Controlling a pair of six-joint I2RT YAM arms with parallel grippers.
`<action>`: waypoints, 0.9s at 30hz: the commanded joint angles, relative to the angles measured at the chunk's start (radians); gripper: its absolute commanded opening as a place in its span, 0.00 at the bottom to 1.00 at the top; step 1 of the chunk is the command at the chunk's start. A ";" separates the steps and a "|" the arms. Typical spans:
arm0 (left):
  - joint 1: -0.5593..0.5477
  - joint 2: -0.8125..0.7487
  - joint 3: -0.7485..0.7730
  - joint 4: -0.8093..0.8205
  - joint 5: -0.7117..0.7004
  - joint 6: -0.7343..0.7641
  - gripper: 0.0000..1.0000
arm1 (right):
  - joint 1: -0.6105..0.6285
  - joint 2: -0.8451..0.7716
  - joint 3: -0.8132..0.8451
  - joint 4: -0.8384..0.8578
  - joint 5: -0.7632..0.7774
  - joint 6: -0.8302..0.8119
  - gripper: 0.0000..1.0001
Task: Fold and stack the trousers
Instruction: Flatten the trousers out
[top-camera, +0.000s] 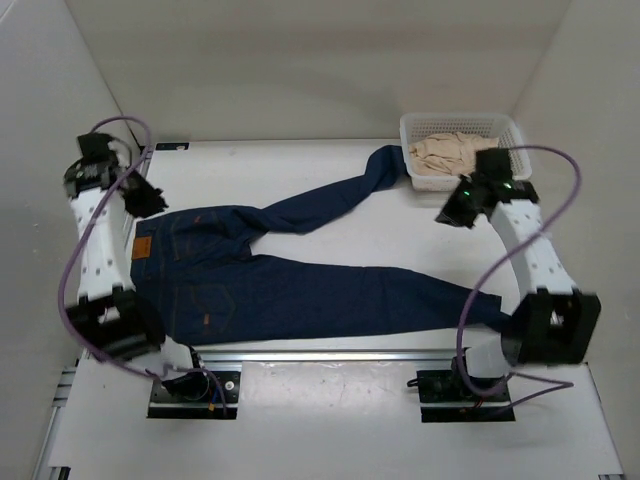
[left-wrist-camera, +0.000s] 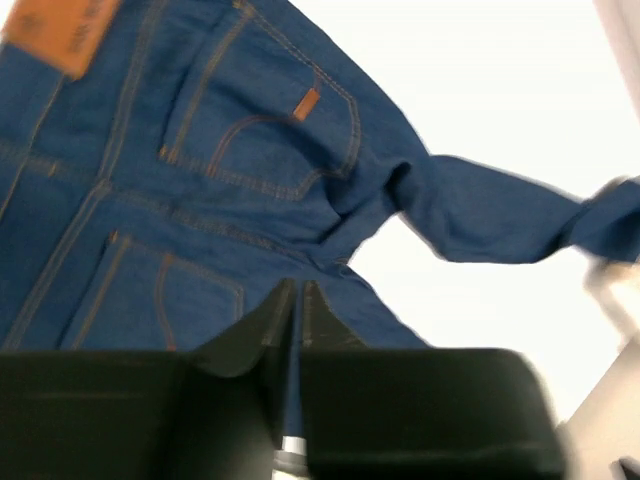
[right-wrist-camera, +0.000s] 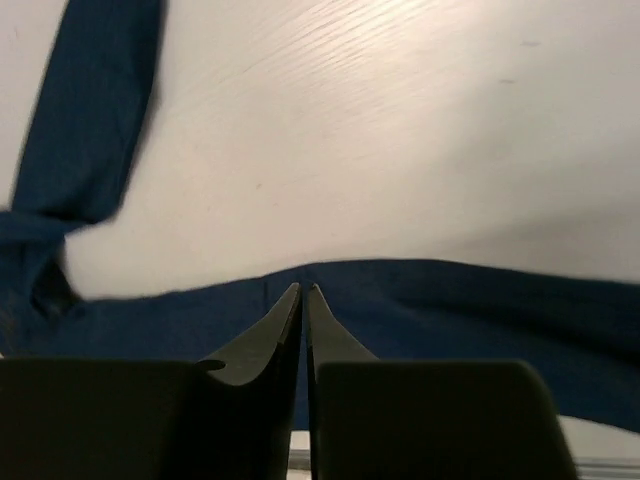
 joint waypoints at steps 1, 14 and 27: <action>-0.122 0.173 0.107 -0.002 -0.026 0.039 0.27 | 0.151 0.168 0.115 0.010 -0.047 -0.097 0.07; -0.293 0.633 0.332 -0.004 -0.219 -0.017 1.00 | 0.276 0.762 0.673 -0.020 -0.073 -0.045 0.86; -0.244 0.698 0.284 0.019 -0.224 -0.017 0.10 | 0.341 1.229 1.166 -0.074 -0.008 0.067 0.73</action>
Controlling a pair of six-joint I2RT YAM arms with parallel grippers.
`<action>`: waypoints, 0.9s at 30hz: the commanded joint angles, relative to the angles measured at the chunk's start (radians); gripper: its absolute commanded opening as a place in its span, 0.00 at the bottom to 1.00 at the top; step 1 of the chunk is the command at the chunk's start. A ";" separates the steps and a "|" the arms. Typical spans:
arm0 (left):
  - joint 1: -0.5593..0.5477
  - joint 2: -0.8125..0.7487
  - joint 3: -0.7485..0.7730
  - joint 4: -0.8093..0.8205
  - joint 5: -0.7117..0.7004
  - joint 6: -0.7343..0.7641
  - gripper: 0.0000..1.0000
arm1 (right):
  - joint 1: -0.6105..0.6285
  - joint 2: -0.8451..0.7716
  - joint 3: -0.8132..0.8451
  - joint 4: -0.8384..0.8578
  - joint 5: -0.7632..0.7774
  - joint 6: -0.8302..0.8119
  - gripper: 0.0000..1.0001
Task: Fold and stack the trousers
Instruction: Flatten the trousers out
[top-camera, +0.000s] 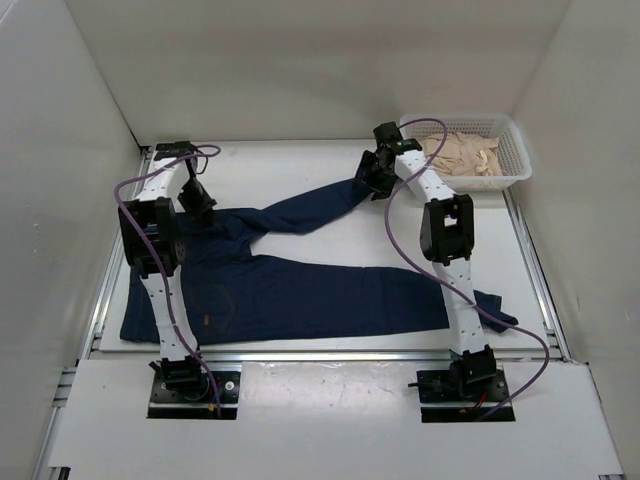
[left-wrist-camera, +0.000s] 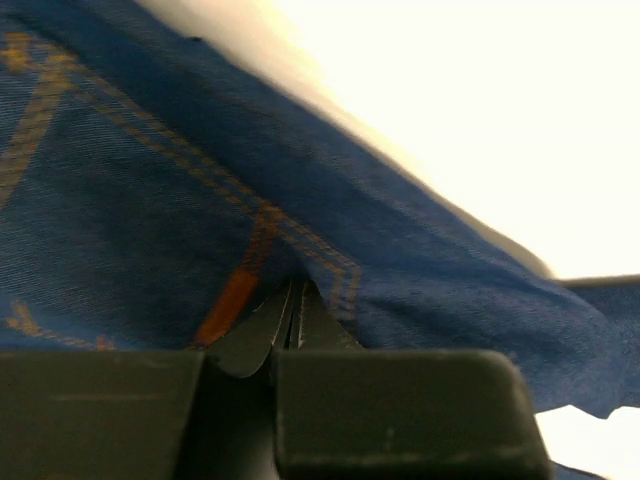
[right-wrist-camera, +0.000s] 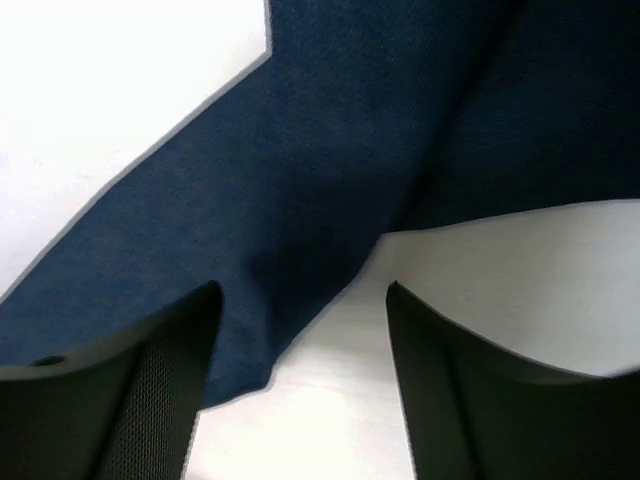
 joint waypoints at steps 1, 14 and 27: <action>0.042 -0.120 -0.016 0.017 -0.027 0.009 0.10 | 0.028 0.055 0.072 -0.016 -0.006 0.060 0.70; 0.104 -0.173 -0.066 0.020 -0.008 0.014 0.10 | 0.141 -0.492 -0.711 0.102 0.294 0.213 0.00; 0.104 -0.317 -0.167 0.071 0.036 0.023 0.10 | 0.228 -1.189 -1.365 0.050 0.372 0.382 0.43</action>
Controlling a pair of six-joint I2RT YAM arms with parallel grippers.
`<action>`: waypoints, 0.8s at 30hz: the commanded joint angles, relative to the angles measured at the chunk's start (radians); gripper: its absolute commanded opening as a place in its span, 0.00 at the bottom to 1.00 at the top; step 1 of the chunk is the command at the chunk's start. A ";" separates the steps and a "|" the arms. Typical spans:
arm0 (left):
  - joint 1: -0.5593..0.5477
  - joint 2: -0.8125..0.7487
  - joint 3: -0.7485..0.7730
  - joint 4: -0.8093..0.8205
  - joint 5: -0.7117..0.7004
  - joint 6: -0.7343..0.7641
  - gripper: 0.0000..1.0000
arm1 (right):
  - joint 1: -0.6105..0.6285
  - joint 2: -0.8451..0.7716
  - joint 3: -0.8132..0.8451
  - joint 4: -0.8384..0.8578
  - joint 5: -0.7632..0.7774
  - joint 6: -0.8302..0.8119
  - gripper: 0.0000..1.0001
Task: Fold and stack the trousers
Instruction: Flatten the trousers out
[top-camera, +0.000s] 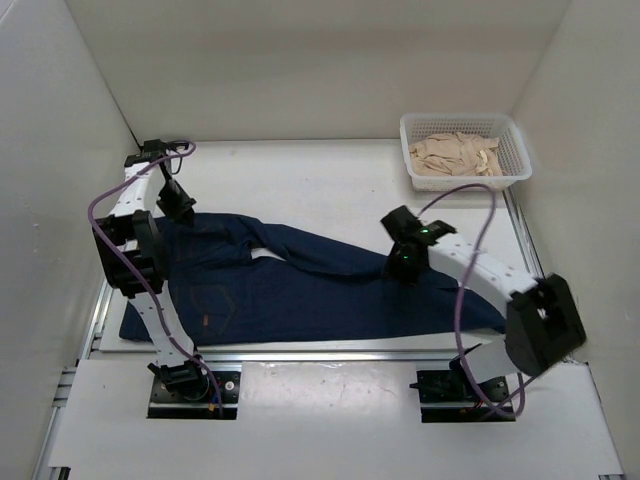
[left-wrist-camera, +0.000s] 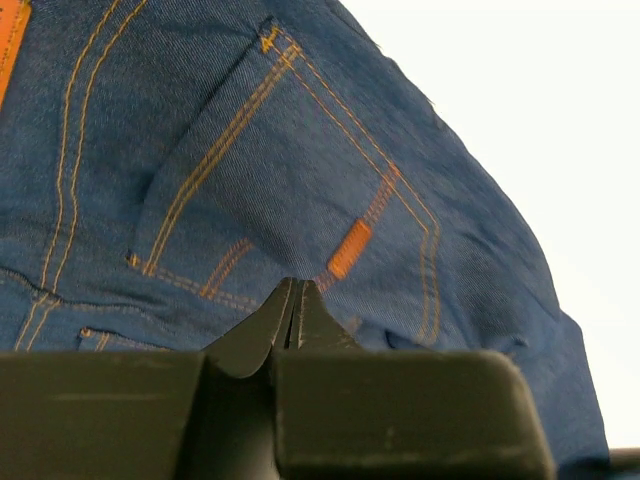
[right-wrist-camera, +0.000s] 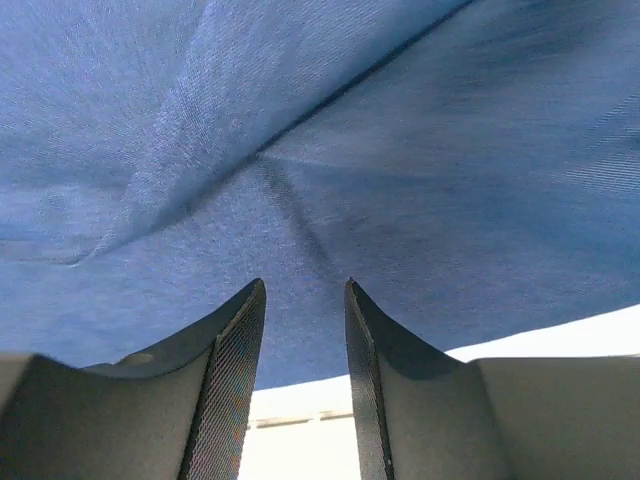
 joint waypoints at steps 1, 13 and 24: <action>0.002 -0.113 -0.004 0.028 0.032 0.001 0.10 | -0.096 -0.157 0.002 -0.016 0.073 0.012 0.43; -0.029 -0.165 -0.032 0.028 0.065 0.019 0.10 | -0.360 0.178 0.255 0.022 -0.070 -0.186 0.82; -0.029 -0.193 -0.070 0.028 0.065 0.028 0.10 | -0.392 0.441 0.352 0.030 -0.121 -0.074 0.45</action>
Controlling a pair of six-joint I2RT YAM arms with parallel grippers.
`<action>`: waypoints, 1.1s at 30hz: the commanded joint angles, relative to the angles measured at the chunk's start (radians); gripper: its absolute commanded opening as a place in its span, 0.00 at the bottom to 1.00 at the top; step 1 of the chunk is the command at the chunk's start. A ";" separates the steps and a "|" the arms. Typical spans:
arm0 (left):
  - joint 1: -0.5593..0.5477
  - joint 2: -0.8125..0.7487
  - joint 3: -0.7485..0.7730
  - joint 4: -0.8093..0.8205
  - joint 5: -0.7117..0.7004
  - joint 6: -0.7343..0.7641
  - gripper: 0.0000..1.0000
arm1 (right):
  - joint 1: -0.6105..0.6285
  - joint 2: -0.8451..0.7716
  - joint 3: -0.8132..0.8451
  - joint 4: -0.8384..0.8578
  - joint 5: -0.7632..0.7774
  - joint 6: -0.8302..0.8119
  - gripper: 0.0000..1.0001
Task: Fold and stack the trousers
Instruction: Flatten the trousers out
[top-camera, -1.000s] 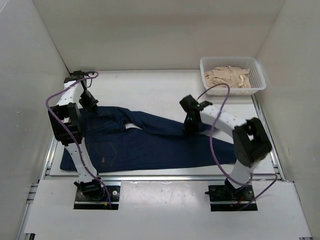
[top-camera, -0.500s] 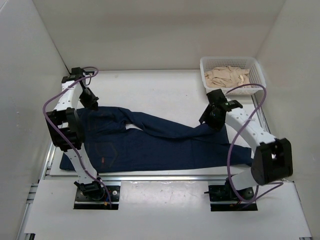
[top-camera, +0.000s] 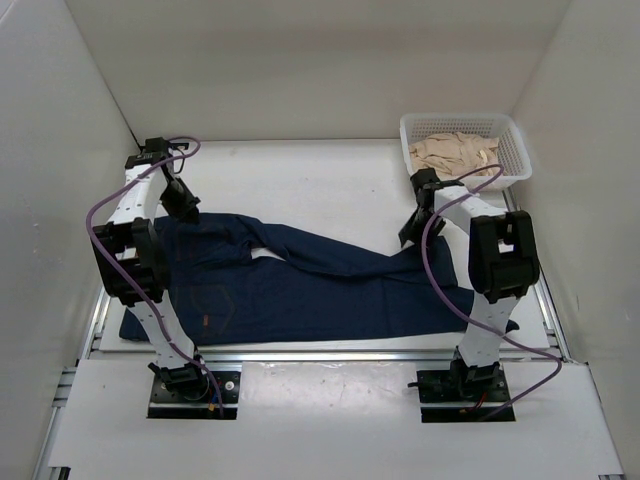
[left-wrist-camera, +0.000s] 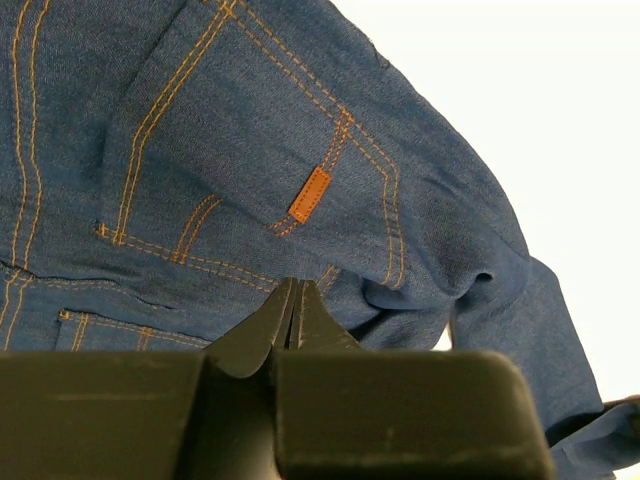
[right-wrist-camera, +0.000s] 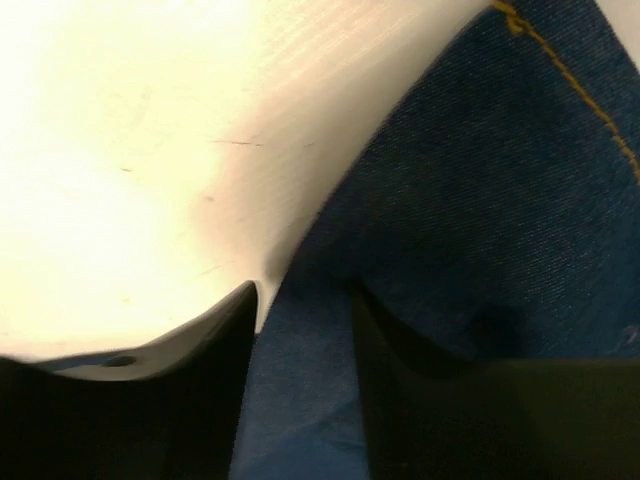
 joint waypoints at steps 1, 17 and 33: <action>0.000 -0.091 -0.012 0.009 0.011 0.014 0.10 | -0.012 0.003 -0.004 0.008 -0.030 0.048 0.36; -0.011 -0.020 0.025 0.009 0.022 0.014 0.92 | -0.081 -0.222 -0.024 -0.050 0.199 -0.040 0.30; -0.071 0.167 0.094 0.020 0.063 0.023 0.23 | -0.147 0.031 0.048 0.011 0.070 -0.116 0.37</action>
